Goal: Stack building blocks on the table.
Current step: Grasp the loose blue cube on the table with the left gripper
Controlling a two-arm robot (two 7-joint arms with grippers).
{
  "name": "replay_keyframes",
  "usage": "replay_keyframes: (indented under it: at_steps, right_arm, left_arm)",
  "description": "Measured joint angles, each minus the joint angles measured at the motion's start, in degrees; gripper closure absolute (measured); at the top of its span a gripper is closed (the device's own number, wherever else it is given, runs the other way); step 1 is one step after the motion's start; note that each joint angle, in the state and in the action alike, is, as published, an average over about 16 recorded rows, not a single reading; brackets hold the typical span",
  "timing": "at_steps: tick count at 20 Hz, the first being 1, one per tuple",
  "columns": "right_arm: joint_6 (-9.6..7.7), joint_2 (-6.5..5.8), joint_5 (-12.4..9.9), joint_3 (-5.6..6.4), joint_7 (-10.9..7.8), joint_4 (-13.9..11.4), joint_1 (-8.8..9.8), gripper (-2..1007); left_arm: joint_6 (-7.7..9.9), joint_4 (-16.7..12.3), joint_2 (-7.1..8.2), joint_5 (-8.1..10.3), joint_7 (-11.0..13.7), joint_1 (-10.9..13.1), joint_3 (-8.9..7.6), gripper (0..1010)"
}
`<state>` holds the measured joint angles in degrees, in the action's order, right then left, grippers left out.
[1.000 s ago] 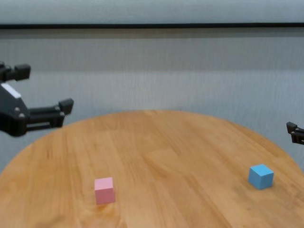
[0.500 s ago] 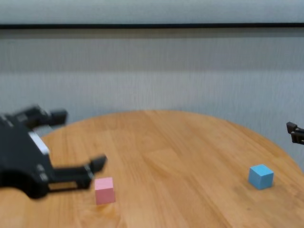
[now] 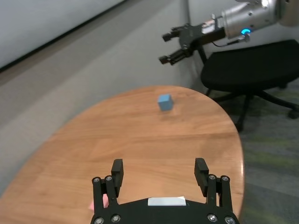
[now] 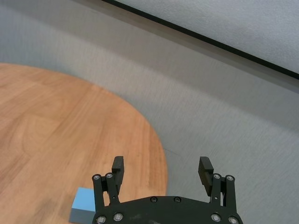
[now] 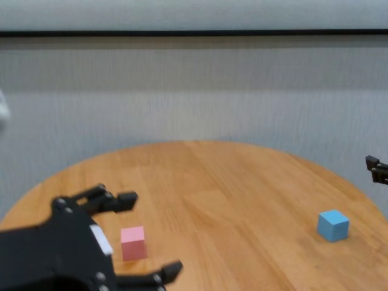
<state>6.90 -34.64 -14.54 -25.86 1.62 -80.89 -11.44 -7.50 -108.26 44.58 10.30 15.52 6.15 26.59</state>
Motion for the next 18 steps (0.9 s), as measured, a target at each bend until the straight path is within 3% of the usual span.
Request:
replay_keyframes:
  at_steps: [7, 18]
  right_arm:
    - [0.00, 0.00, 0.0, 0.00, 0.00, 0.0, 0.00, 0]
    - [0.00, 0.00, 0.0, 0.00, 0.00, 0.0, 0.00, 0]
  left_arm:
    - [0.66, 3.0, -2.01, -0.32, 3.3, -1.6, 1.44, 10]
    - [0.46, 7.5, -4.50, 0.80, 7.3, -3.0, 1.68, 10]
